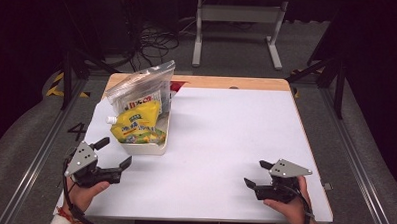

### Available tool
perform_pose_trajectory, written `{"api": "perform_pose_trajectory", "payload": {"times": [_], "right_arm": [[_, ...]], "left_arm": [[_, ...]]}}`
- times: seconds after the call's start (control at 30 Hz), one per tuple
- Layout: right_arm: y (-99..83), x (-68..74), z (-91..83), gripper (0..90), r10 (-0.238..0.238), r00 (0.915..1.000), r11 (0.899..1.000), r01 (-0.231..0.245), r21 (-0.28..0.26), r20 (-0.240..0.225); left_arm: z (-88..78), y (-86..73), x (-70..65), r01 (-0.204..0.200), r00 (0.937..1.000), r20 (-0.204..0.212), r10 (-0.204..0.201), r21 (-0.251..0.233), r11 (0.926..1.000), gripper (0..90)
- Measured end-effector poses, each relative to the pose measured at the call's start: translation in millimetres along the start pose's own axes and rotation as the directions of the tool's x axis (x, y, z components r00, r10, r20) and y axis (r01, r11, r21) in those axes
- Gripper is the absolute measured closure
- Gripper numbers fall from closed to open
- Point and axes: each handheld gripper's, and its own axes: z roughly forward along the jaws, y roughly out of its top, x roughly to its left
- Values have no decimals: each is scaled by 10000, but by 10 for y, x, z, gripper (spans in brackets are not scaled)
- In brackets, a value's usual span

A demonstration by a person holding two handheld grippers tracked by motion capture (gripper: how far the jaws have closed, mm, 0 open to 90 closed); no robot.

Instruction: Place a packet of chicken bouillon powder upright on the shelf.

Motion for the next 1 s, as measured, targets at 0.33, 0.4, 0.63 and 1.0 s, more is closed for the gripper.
{"api": "perform_pose_trajectory", "payload": {"times": [0.33,0.4,0.63,1.0], "right_arm": [[5,-8,-27,204,-74,9999,10000,74,17,78],[5,-8,-34,204,-75,9999,10000,75,11,103],[-1,-5,-31,202,-114,9998,9999,113,57,132],[-6,-1,-40,200,-181,9995,9997,178,140,242]], "left_arm": [[61,-17,-137,-333,9979,560,310,418,9986,79],[87,-24,-170,-381,9971,678,347,497,9980,79],[219,-54,-277,-851,9913,1077,752,906,9922,83],[446,-110,-488,-1330,9737,2049,999,1548,9790,82]]}}
